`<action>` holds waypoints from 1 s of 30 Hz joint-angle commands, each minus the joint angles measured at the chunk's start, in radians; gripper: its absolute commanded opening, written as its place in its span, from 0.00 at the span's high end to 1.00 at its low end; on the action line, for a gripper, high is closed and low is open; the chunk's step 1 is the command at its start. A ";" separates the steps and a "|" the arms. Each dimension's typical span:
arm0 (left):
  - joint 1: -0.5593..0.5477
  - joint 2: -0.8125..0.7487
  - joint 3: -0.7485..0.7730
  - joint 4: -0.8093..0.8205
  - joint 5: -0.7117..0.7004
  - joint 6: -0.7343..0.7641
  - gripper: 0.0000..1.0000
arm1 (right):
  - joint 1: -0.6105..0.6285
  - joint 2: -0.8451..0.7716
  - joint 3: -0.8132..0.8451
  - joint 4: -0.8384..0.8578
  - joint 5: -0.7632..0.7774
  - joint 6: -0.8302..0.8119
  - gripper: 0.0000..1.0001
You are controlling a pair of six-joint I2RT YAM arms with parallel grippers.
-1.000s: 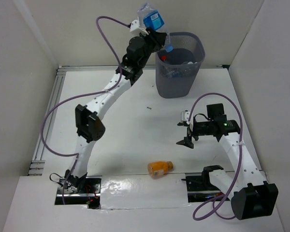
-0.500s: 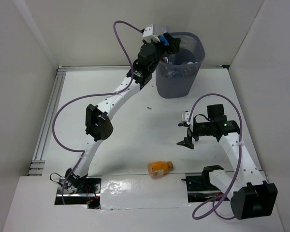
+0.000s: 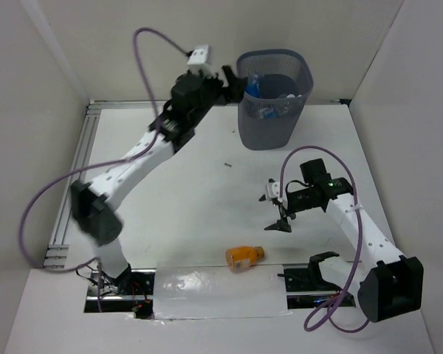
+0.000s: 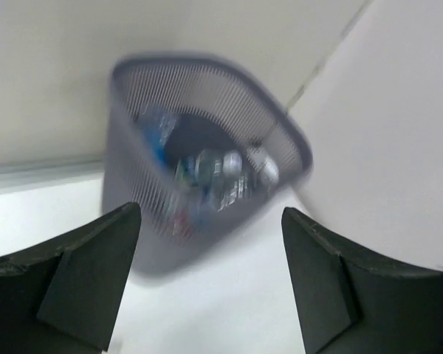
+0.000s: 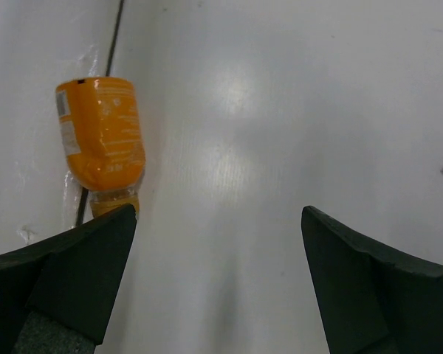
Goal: Put the plastic bottles in the bin
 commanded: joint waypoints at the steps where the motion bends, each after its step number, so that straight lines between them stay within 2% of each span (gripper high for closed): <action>1: 0.003 -0.469 -0.354 -0.011 -0.011 0.073 0.11 | 0.099 0.035 -0.009 -0.110 -0.046 -0.197 0.00; 2: 0.003 -0.559 -0.568 -0.025 -0.037 0.073 0.11 | 0.155 0.036 -0.009 -0.110 -0.046 -0.238 0.00; 4: 0.003 -0.720 -0.750 -0.117 -0.074 0.039 0.10 | 0.208 0.075 -0.022 -0.127 -0.017 -0.252 0.00; 5: 0.003 -0.873 -0.830 -0.156 -0.086 -0.017 0.10 | 0.234 0.089 -0.022 -0.127 -0.002 -0.261 0.00; 6: -0.006 -0.949 -0.972 -0.195 -0.103 -0.043 0.10 | 0.284 0.120 -0.022 -0.127 0.011 -0.261 0.00; 8: -0.019 -1.091 -1.089 -0.326 -0.143 -0.112 0.10 | 0.335 0.152 -0.022 -0.103 0.046 -0.261 0.00; 9: -0.039 -1.229 -1.181 -0.362 -0.178 -0.170 0.10 | 0.378 0.172 -0.022 -0.089 0.046 -0.237 0.00; 14: -0.072 -1.495 -1.285 -0.560 -0.249 -0.295 0.00 | 0.476 0.292 -0.022 0.075 0.138 -0.084 0.00; 18: -0.072 -1.535 -1.294 -0.658 -0.249 -0.304 0.00 | 0.556 0.367 -0.022 0.089 0.161 -0.073 0.02; 21: -0.072 -1.544 -1.294 -0.674 -0.240 -0.304 0.00 | 0.593 0.408 -0.035 0.181 0.196 0.020 0.04; 23: -0.072 -1.544 -1.294 -0.674 -0.231 -0.304 0.00 | 0.614 0.418 -0.044 0.252 0.231 0.149 0.10; 25: -0.072 -1.555 -1.294 -0.674 -0.231 -0.304 0.00 | 0.614 0.440 -0.044 0.325 0.264 0.208 0.17; 28: -0.072 -1.555 -1.294 -0.674 -0.231 -0.304 0.00 | 0.614 0.450 -0.023 0.336 0.279 0.229 0.46; 29: -0.072 -1.555 -1.294 -0.662 -0.231 -0.304 0.00 | 0.614 0.450 0.000 0.317 0.279 0.229 0.68; 30: -0.072 -1.555 -1.303 -0.662 -0.231 -0.304 0.00 | 0.614 0.450 0.001 0.316 0.279 0.229 0.79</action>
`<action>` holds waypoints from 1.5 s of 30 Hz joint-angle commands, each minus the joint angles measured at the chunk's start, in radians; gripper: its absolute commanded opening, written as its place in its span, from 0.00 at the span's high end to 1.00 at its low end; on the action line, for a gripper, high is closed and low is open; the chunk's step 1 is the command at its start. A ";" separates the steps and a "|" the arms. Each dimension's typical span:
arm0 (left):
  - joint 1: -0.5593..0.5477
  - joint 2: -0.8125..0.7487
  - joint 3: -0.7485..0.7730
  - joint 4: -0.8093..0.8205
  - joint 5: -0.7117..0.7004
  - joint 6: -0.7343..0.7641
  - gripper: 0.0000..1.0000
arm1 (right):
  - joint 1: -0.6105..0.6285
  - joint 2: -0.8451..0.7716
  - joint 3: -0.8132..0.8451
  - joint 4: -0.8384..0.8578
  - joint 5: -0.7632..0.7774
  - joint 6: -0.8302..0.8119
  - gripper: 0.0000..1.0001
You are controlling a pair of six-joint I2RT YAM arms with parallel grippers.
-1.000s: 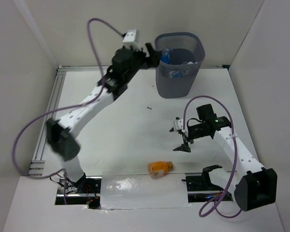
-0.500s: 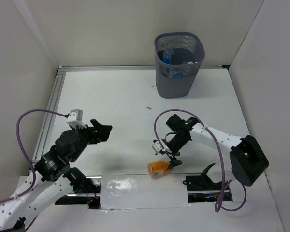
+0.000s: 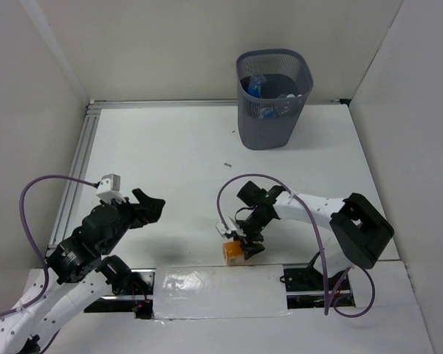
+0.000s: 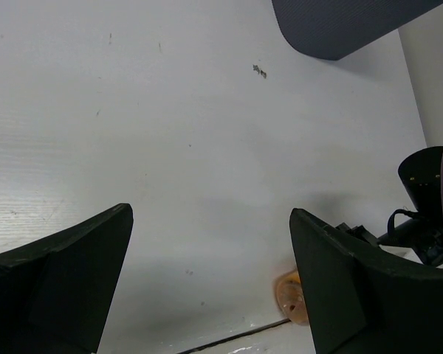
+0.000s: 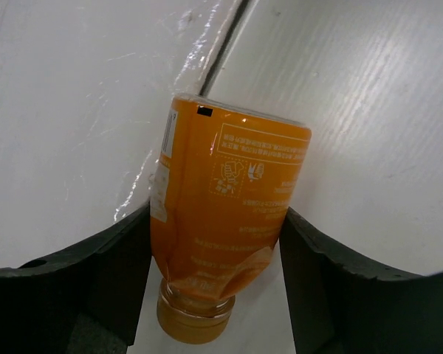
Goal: Put the plastic bottles in the bin
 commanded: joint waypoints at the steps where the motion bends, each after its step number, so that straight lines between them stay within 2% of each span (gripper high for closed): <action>1: -0.005 -0.013 0.012 0.038 0.000 -0.006 0.00 | 0.008 0.008 0.075 0.037 0.044 0.055 0.87; 3: -0.005 -0.003 0.003 0.051 0.011 0.005 0.00 | 0.008 -0.001 0.186 0.011 0.035 0.065 1.00; 5: -0.005 0.007 0.003 0.068 0.023 0.005 0.00 | -0.004 -0.002 0.297 0.001 0.035 0.107 1.00; 6: -0.005 0.018 -0.006 0.090 0.035 0.014 0.00 | -0.041 -0.002 0.428 0.001 0.035 0.174 1.00; 8: -0.005 0.027 -0.015 0.110 0.044 0.014 0.00 | -0.095 0.027 0.576 0.056 0.044 0.254 1.00; 9: -0.005 0.027 -0.015 0.130 0.057 0.026 0.00 | -0.154 0.058 0.648 0.084 0.059 0.361 1.00; 10: -0.005 0.036 -0.015 0.139 0.057 0.037 0.00 | -0.187 0.075 0.790 0.137 0.076 0.409 1.00; 13: -0.005 0.064 -0.024 0.173 0.083 0.046 0.00 | -0.311 0.135 1.005 0.257 0.148 0.583 1.00; 17: -0.005 0.087 -0.025 0.216 0.095 0.055 0.00 | -0.435 0.173 1.109 0.380 0.353 0.755 1.00; 22: -0.005 0.109 -0.034 0.260 0.113 0.065 0.00 | -0.596 0.247 1.175 0.377 0.421 0.857 1.00; 23: -0.005 0.119 -0.034 0.275 0.114 0.074 0.00 | -0.635 0.308 1.228 0.377 0.403 0.871 0.94; 24: -0.005 0.119 -0.034 0.276 0.114 0.074 0.00 | -0.635 0.308 1.229 0.360 0.394 0.872 0.94; 26: -0.005 0.132 -0.034 0.288 0.124 0.074 0.00 | -0.656 0.378 1.279 0.348 0.394 0.872 0.81; 27: -0.005 0.154 -0.034 0.298 0.133 0.074 0.00 | -0.669 0.399 1.320 0.334 0.394 0.872 0.47; 28: -0.005 0.155 -0.034 0.299 0.133 0.083 0.00 | -0.669 0.419 1.347 0.322 0.409 0.872 0.24; 29: -0.005 0.170 -0.025 0.308 0.133 0.083 0.00 | -0.679 0.448 1.374 0.307 0.409 0.872 0.08; 30: -0.005 0.181 -0.025 0.308 0.143 0.095 0.00 | -0.679 0.448 1.417 0.293 0.409 0.872 0.00; 33: -0.005 0.214 -0.005 0.319 0.143 0.117 0.00 | -0.690 0.423 1.460 0.273 0.380 0.900 0.00; 36: -0.005 0.247 0.005 0.367 0.167 0.129 0.00 | -0.663 0.378 1.515 0.199 0.519 0.931 0.00; 38: -0.005 0.276 0.015 0.387 0.190 0.140 0.00 | -0.620 0.333 1.500 0.127 0.674 0.919 0.00; 40: -0.005 0.299 0.015 0.412 0.204 0.149 0.00 | -0.588 0.226 1.387 0.113 0.860 0.919 0.00; 41: -0.005 0.308 0.026 0.421 0.215 0.149 0.00 | -0.577 0.178 1.332 0.125 0.902 0.899 0.00; 42: -0.005 0.326 0.026 0.421 0.215 0.158 0.00 | -0.577 0.070 1.201 0.138 0.930 0.899 0.00; 45: -0.005 0.354 0.035 0.467 0.235 0.169 0.00 | -0.577 -0.114 0.972 0.191 0.929 0.887 0.00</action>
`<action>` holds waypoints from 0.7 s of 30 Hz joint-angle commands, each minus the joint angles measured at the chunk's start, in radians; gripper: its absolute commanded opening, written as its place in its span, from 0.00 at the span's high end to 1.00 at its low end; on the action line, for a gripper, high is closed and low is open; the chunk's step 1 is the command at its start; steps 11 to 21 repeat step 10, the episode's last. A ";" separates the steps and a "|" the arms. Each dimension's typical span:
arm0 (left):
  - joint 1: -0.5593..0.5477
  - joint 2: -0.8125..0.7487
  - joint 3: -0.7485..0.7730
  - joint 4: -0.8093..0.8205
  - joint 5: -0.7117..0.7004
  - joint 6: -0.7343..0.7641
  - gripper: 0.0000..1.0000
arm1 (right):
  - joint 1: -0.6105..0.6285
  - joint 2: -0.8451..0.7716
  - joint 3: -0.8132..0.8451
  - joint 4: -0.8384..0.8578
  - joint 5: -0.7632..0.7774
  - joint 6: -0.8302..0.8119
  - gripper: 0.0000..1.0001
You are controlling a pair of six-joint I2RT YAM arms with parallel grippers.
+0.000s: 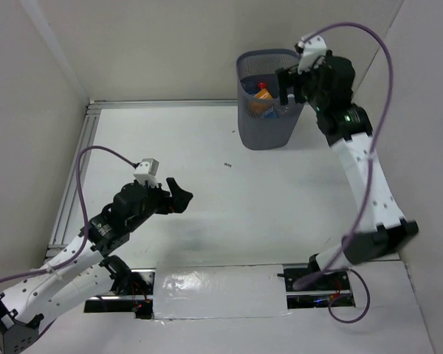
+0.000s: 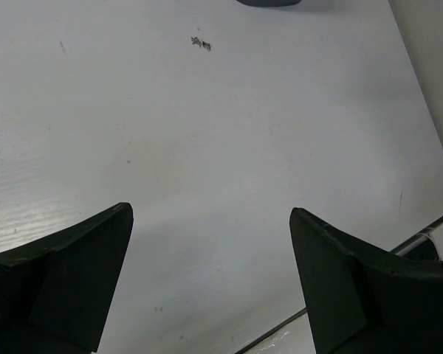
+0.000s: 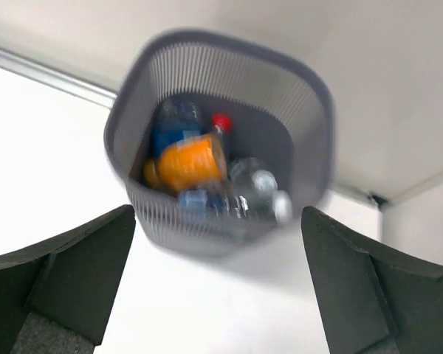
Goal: Put the plastic bottles in the bin
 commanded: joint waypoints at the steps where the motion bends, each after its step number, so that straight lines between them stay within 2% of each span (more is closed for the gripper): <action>1: -0.014 0.023 0.053 0.102 0.035 0.048 0.00 | -0.010 -0.286 -0.271 0.019 0.115 -0.011 0.00; 6: -0.005 0.092 0.088 0.132 0.055 0.076 0.00 | -0.029 -0.583 -0.593 -0.061 0.069 0.024 0.00; 8: 0.006 0.132 0.119 0.154 0.079 0.105 0.00 | -0.063 -0.666 -0.796 -0.084 0.069 0.034 0.00; 9: 0.006 0.147 0.119 0.154 0.089 0.114 0.00 | -0.063 -0.666 -0.797 -0.084 0.069 0.034 0.00; 10: 0.015 0.162 0.139 0.154 0.089 0.114 0.00 | -0.082 -0.719 -0.882 -0.084 0.069 0.034 0.00; 21: 0.015 0.162 0.139 0.154 0.089 0.114 0.00 | -0.082 -0.719 -0.882 -0.084 0.069 0.034 0.00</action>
